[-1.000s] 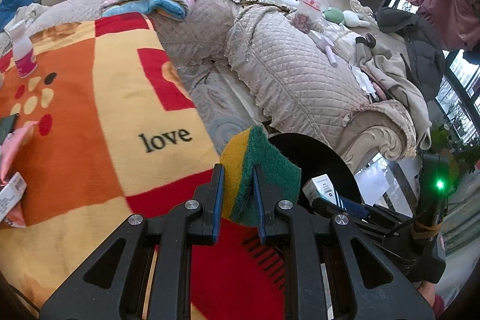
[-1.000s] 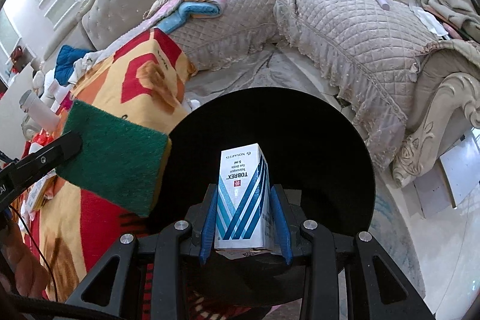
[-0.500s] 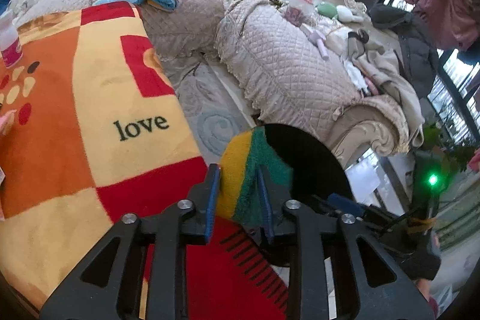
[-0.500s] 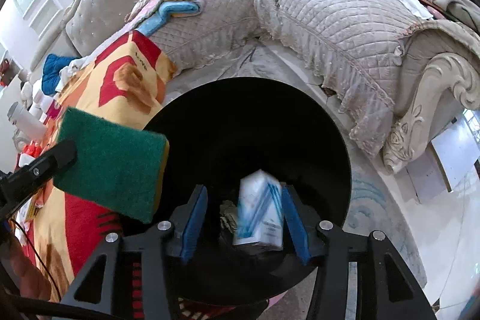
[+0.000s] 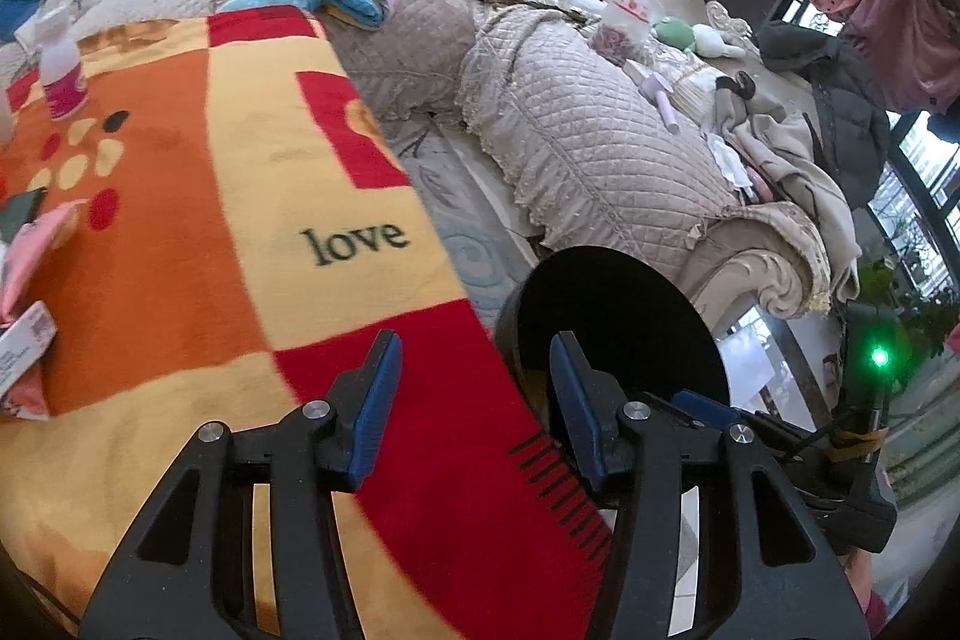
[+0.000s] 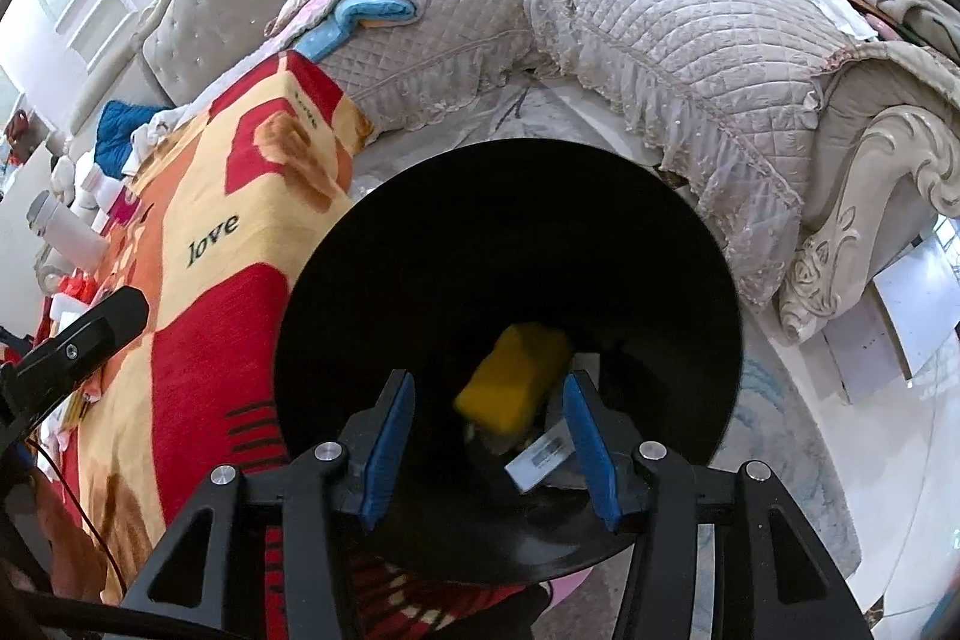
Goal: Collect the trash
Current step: 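Move both open tools back over the remaining items on the blanket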
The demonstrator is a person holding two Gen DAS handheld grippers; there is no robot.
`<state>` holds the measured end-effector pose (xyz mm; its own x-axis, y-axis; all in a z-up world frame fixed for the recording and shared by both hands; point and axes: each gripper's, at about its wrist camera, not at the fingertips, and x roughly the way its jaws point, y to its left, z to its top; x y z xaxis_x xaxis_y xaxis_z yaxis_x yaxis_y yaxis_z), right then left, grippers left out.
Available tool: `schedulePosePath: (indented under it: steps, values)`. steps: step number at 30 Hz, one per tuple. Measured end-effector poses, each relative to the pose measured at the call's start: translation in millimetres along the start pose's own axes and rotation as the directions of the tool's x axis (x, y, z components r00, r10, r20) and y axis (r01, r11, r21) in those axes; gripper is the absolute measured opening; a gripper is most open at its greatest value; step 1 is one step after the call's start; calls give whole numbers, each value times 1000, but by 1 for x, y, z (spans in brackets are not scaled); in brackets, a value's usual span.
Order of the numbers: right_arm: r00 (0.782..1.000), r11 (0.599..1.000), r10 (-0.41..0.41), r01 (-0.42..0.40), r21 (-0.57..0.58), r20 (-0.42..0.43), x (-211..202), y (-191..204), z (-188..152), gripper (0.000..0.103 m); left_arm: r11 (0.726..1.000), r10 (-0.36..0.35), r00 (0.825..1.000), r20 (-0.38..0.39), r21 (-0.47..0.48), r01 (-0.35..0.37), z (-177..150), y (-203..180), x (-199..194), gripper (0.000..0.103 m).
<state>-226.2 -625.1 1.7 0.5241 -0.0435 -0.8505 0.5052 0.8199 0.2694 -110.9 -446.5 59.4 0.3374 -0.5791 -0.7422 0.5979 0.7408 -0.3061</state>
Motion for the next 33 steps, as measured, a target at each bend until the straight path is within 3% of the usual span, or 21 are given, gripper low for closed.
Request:
schedulePosePath:
  steps: [9,11,20,24,25,27,30,33]
  values:
    - [1000,998,24,-25,-53,-6,0,35,-7,52,994,108,994,27,-12,-108,-9,35,-23,50]
    - [999,997,35,-35,-72,-5,1,46,-10,59,991,134,990,33,-13,-134,-12,44,-28,50]
    - [996,983,85,-89,-160,-31,8,102,-19,62,969,244,969,39,-52,-242,-30,92,-56,50]
    - [1000,977,21,-24,-212,-18,12,124,-24,78,958,281,959,43,-77,-277,-37,114,-73,50]
    - [1000,975,10,-12,-220,-13,12,128,-24,79,955,290,956,46,-82,-286,-39,120,-78,50]
    - [998,974,62,-66,-217,-26,11,131,-23,79,949,306,951,48,-94,-301,-41,132,-86,50]
    - [999,970,38,-39,-240,-9,7,140,-22,79,936,335,941,51,-133,-326,-43,156,-100,50]
    - [997,966,72,-74,-246,-17,4,149,-22,79,921,361,931,61,-181,-346,-44,182,-113,50]
